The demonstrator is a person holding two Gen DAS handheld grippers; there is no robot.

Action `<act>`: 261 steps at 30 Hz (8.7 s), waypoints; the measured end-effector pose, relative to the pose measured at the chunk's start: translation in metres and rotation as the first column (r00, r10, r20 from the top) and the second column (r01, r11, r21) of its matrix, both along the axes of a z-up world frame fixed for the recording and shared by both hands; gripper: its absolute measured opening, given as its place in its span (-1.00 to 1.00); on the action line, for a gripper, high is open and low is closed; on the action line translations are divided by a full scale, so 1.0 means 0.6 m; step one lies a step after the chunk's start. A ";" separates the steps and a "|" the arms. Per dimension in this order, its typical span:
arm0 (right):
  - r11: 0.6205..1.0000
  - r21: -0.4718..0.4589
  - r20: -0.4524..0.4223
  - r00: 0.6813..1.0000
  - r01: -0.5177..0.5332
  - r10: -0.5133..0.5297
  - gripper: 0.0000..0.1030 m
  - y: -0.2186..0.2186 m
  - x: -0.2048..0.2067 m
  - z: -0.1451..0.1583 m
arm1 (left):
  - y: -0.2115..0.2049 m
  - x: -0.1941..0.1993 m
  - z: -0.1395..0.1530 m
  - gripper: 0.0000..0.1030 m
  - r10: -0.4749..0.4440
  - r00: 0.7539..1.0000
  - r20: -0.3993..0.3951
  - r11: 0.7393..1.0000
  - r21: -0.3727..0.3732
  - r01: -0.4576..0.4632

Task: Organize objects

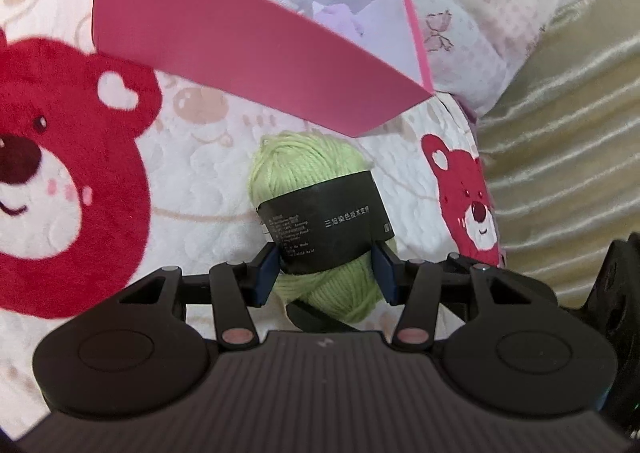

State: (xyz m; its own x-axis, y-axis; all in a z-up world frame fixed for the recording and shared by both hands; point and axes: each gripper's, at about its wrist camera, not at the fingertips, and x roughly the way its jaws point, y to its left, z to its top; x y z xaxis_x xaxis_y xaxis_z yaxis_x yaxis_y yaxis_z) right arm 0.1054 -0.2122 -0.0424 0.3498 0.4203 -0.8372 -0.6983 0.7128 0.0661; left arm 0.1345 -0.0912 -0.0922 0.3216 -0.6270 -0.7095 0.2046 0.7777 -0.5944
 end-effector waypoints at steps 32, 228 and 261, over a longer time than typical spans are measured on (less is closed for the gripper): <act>0.996 0.084 0.202 0.979 -0.001 -0.016 0.32 0.038 -0.062 0.191 | 0.092 -0.051 0.174 -0.05 0.032 0.987 0.160 0.995 -0.102 -0.016; 0.918 0.121 0.187 0.899 0.379 -0.396 0.86 -0.062 -0.062 0.170 | 0.084 -0.077 0.234 1.00 0.115 0.954 0.276 0.903 0.372 -0.216; 0.865 0.046 0.132 0.855 0.500 -0.502 0.86 -0.068 -0.084 0.168 | 0.074 -0.099 0.236 1.00 0.085 0.974 0.209 0.867 0.467 -0.176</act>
State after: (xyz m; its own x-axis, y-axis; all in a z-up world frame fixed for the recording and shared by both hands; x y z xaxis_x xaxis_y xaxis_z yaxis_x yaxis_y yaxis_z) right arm 0.0547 -0.2527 0.0585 0.6243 0.1651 -0.7636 -0.2492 0.9684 0.0057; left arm 0.0751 -0.0465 0.0495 0.5241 -0.1672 -0.8351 0.1468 0.9836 -0.1048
